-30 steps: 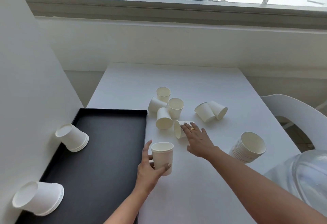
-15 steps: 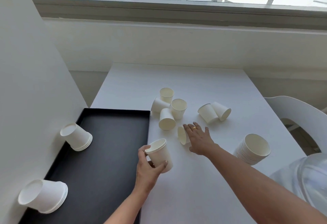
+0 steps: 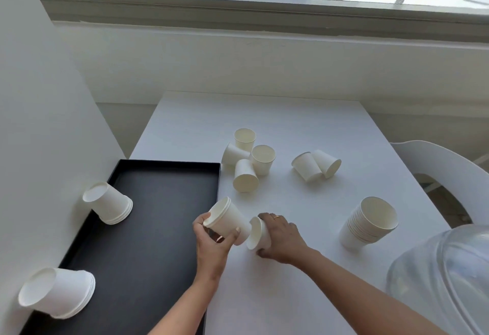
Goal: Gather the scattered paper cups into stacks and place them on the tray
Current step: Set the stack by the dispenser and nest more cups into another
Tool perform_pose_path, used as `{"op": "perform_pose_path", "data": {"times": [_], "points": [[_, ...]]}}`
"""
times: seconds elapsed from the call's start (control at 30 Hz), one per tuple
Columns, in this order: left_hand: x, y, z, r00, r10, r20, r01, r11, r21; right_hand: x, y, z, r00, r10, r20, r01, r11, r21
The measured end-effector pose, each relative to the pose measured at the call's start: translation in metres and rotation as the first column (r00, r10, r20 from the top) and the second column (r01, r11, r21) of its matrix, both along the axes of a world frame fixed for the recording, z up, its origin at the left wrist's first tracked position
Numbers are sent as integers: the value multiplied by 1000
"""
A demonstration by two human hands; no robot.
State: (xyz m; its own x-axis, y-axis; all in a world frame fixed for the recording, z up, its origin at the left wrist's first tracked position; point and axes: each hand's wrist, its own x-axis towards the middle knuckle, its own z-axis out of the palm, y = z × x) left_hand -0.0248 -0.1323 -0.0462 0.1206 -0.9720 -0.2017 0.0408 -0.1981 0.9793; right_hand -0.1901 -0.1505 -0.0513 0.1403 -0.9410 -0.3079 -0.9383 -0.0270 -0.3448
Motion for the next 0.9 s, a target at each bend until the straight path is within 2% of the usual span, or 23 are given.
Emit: {"op": "perform_pose_path", "data": {"times": [0.17, 0.33, 0.57, 0.77, 0.9], "points": [[-5, 3, -1, 999, -52, -3, 52, 999, -18, 18, 7, 8, 977, -80, 196, 91, 995, -48], [-7, 9, 3, 992, -125, -6, 125, 992, 21, 21, 8, 11, 950, -106, 293, 134, 988, -74], [-11, 11, 4, 972, -231, 50, 228, 972, 60, 23, 10, 14, 951, -62, 302, 105, 986, -129], [-8, 7, 6, 967, -253, 1, 251, 960, 127, 24, 11, 12, 954, 12, 298, 35, 988, -152], [-2, 2, 1, 958, -285, 21, 276, 943, 187, 19, 11, 12, 958, 63, 280, -22, 988, -150]]}}
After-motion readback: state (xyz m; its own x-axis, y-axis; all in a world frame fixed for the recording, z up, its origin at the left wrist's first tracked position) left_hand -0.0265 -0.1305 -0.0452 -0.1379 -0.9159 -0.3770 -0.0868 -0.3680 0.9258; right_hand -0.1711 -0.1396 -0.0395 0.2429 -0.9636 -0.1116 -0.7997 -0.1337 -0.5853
